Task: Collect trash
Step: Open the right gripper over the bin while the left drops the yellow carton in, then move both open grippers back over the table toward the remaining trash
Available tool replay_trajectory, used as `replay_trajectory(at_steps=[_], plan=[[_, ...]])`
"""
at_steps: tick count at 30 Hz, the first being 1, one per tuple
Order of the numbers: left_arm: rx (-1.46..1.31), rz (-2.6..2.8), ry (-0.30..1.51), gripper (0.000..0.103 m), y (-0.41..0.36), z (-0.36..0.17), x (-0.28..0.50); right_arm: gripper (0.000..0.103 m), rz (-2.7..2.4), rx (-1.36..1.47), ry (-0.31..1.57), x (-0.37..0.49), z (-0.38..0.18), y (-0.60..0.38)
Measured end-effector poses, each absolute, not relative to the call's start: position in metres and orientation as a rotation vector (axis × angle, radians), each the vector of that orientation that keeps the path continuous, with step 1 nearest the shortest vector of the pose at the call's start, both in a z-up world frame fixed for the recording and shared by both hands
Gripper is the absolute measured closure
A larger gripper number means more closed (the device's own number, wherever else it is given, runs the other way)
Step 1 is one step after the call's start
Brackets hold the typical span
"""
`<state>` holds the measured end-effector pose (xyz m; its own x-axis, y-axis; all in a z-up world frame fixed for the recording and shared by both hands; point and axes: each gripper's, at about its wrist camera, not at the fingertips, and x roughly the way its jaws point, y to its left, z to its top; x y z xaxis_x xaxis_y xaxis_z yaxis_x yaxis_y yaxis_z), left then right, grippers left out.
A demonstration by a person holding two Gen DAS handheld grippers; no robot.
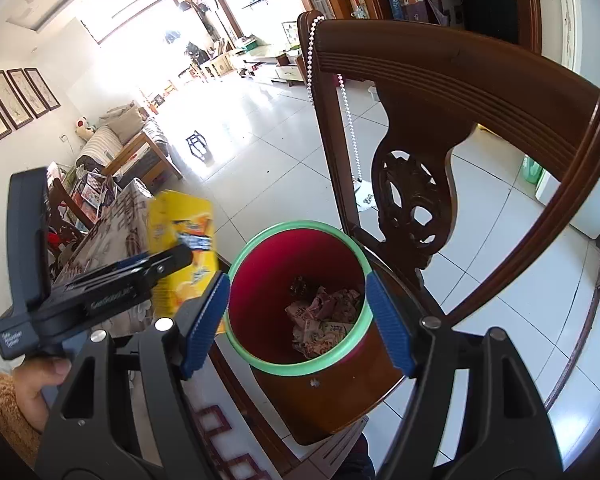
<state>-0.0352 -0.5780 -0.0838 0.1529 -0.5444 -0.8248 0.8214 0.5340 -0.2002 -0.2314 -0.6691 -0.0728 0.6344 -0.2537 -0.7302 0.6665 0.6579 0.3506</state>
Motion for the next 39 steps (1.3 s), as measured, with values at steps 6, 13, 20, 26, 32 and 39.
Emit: replay_trajectory(at_steps=[6,13,20,26,32,39], plan=[[0.302,-0.999,0.969,0.035,-0.548,-0.070,-0.038,0.034,-0.545,0.650,0.710,-0.222,-0.074,-0.647],[0.231,-0.921,0.951,0.035,-0.472,-0.043,-0.025,0.034,-0.470,0.601,0.706,-0.192,-0.061,-0.602],[0.143,-0.835,0.913,0.035,-0.369,-0.017,-0.017,0.034,-0.360,0.530,0.721,-0.154,-0.042,-0.528],[0.083,-0.732,0.904,0.035,-0.280,-0.012,-0.006,0.034,-0.251,0.457,0.741,-0.121,-0.028,-0.455],[0.051,-0.594,0.930,0.035,-0.197,-0.032,0.011,0.032,-0.163,0.407,0.789,-0.097,-0.030,-0.396],[0.032,-0.364,0.956,0.035,-0.098,-0.060,0.058,0.030,-0.104,0.386,0.842,-0.081,-0.041,-0.352]])
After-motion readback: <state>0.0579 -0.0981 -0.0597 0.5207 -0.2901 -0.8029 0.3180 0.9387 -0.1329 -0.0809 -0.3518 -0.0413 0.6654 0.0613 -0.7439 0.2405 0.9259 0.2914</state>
